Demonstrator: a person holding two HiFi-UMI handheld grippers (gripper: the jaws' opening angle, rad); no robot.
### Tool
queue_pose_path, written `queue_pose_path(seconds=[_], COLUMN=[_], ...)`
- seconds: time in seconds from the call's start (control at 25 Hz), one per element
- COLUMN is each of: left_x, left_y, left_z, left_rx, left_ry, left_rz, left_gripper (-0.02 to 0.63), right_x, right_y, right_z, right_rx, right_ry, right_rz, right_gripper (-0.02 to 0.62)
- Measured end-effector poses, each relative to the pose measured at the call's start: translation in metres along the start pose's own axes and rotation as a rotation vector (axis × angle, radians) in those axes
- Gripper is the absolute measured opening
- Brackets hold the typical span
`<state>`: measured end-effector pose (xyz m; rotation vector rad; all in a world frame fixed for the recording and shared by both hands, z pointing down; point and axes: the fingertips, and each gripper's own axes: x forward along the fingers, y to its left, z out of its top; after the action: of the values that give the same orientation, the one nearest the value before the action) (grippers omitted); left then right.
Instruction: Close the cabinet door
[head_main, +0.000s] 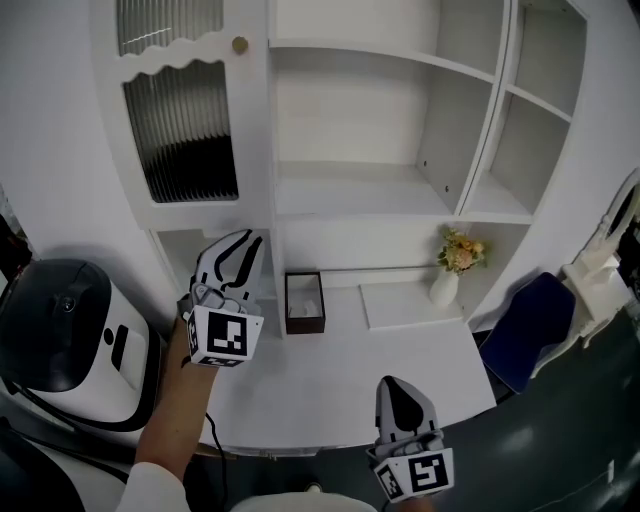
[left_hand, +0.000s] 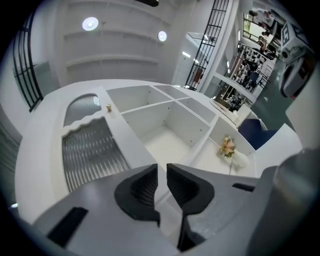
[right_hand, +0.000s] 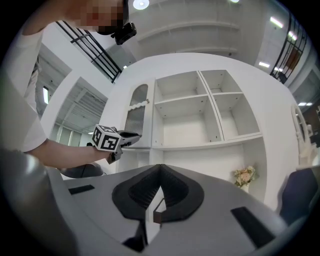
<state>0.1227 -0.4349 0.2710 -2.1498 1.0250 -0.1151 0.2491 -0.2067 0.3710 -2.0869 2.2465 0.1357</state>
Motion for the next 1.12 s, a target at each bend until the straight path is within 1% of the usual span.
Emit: queue_pose_path(seconds=[0.08, 0.2, 0.48, 0.6, 0.68, 0.76, 0.8, 0.88, 0.96, 1.0, 1.12], left_x=[-0.023, -0.056, -0.148, -0.19, -0.22, -0.25, -0.265, -0.292, -0.317, -0.328, -0.359], left_y=[0.005, 0.017, 0.047, 0.059, 0.064, 0.066, 0.067, 0.068, 0.065, 0.064, 0.066], left_z=[-0.007, -0.016, -0.03, -0.033, -0.037, -0.042, -0.043, -0.045, -0.049, -0.051, -0.055], left_rx=[-0.045, -0.085, -0.158, -0.14, -0.144, -0.141, -0.126, -0.084, -0.079, -0.107, -0.307], left_ry=[0.007, 0.021, 0.071, 0.051, 0.052, 0.07, 0.081, 0.105, 0.135, 0.149, 0.161], left_rz=[0.008, 0.02, 0.059, 0.083, 0.102, 0.114, 0.113, 0.098, 0.087, 0.097, 0.198], left_gripper=[0.034, 0.014, 0.006, 0.006, 0.005, 0.005, 0.005, 0.005, 0.005, 0.005, 0.006], right_x=[0.0, 0.003, 0.01, 0.01, 0.008, 0.006, 0.005, 0.002, -0.001, -0.004, -0.01], right_y=[0.011, 0.032, 0.087, 0.105, 0.114, 0.12, 0.124, 0.129, 0.129, 0.127, 0.115], right_z=[0.003, 0.008, 0.013, 0.011, 0.008, 0.006, 0.006, 0.006, 0.007, 0.008, 0.014], right_rx=[-0.005, -0.015, -0.024, -0.025, -0.022, -0.02, -0.02, -0.024, -0.029, -0.031, -0.036], right_ry=[-0.005, -0.011, -0.015, -0.012, -0.007, 0.003, 0.006, 0.005, 0.0, -0.001, -0.007], right_rz=[0.006, 0.027, 0.091, 0.106, 0.108, 0.108, 0.107, 0.103, 0.088, 0.076, 0.035], right_gripper=[-0.002, -0.002, -0.002, -0.002, -0.002, -0.002, -0.002, -0.002, -0.002, -0.002, -0.002])
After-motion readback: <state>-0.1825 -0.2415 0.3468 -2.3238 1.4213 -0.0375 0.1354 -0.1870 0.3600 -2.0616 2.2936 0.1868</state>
